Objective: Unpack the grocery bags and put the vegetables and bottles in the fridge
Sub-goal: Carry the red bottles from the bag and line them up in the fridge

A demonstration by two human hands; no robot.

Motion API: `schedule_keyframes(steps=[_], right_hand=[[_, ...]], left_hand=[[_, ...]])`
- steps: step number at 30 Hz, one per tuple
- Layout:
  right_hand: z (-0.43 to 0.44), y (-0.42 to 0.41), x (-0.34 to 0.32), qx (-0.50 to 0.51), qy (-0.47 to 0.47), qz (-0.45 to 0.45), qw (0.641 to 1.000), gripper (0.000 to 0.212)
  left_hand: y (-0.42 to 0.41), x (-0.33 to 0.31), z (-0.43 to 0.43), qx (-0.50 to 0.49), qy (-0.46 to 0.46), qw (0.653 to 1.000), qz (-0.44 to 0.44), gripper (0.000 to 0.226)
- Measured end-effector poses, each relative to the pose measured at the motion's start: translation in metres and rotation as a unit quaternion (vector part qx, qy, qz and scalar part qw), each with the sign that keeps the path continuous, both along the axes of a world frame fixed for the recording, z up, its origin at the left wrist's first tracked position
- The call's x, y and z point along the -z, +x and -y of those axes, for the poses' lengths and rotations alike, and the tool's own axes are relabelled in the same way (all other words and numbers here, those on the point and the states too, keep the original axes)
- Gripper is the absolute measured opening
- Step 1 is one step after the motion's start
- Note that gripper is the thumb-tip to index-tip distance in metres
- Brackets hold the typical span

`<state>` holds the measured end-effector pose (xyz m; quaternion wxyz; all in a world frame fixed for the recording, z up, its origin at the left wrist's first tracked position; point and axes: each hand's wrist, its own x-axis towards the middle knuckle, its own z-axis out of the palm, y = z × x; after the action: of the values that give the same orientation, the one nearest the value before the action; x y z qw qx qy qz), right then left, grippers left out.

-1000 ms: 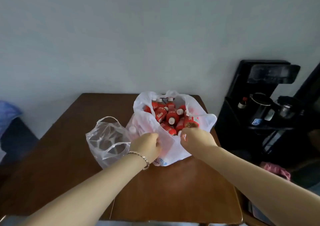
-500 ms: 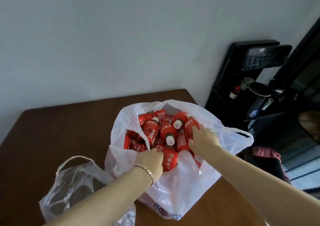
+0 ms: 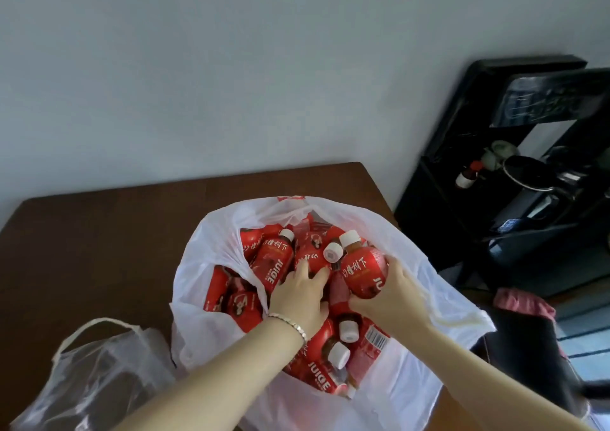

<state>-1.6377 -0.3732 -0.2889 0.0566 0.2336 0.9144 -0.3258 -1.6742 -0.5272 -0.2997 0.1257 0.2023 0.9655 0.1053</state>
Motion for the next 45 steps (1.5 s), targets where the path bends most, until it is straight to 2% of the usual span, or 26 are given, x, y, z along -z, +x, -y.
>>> schedule_keyframes(steps=[5,8,10,14,17,21,24,28,31,32,34,35,37,40,45], right_hand=[[-0.010,0.009,0.014,0.015,-0.091,-0.080,0.993,0.084],[-0.013,0.014,0.018,-0.002,-0.134,-0.097,0.986,0.081],[-0.013,0.016,0.018,-0.014,-0.156,-0.101,0.982,0.081],[-0.003,0.020,0.020,-0.030,-0.164,-0.100,0.981,0.084],[0.010,0.027,0.020,-0.088,-0.167,-0.097,0.977,0.092],[0.027,0.037,0.016,-0.215,-0.177,-0.101,0.955,0.085],[0.029,0.036,0.013,-0.263,-0.165,-0.119,0.943,0.086],[0.021,0.028,-0.004,-0.351,-0.105,-0.127,0.922,0.094],[0.015,0.020,-0.022,-0.423,-0.075,-0.049,0.902,0.096],[0.013,0.015,-0.028,-0.460,-0.037,-0.007,0.887,0.098],[0.009,-0.002,-0.035,-0.526,0.105,0.058,0.842,0.097],[0.009,-0.015,-0.036,-0.538,0.176,0.068,0.822,0.090],[0.015,-0.041,-0.031,-0.523,0.277,0.033,0.806,0.068],[0.037,-0.076,-0.010,-0.507,0.348,-0.018,0.788,0.043],[0.061,-0.113,0.025,-0.494,0.469,0.033,0.731,0.034]], left_hand=[[-0.013,0.018,-0.023,-0.024,-0.032,0.999,-0.004,0.036],[-0.020,0.006,-0.012,-0.084,0.047,0.995,-0.032,0.019],[-0.022,-0.011,0.002,-0.109,0.094,0.985,-0.093,0.005],[-0.015,-0.033,0.030,-0.089,0.068,0.975,-0.190,0.038],[-0.005,-0.038,0.046,-0.035,0.076,0.974,-0.209,0.069],[0.006,-0.044,0.059,0.048,0.109,0.971,-0.205,0.074],[0.010,-0.046,0.063,0.122,0.146,0.963,-0.193,0.076],[0.013,-0.045,0.062,0.181,0.198,0.939,-0.214,0.057],[0.017,-0.046,0.063,0.183,0.192,0.933,-0.242,0.050],[0.018,-0.046,0.064,0.177,0.181,0.935,-0.250,0.053],[0.021,-0.044,0.064,0.152,0.146,0.941,-0.266,0.058],[0.022,-0.044,0.063,0.135,0.129,0.944,-0.272,0.056],[0.022,-0.046,0.060,0.094,0.110,0.950,-0.277,0.051],[0.021,-0.051,0.060,0.044,0.096,0.954,-0.280,0.048],[0.019,-0.056,0.062,-0.014,0.061,0.961,-0.268,0.047]])
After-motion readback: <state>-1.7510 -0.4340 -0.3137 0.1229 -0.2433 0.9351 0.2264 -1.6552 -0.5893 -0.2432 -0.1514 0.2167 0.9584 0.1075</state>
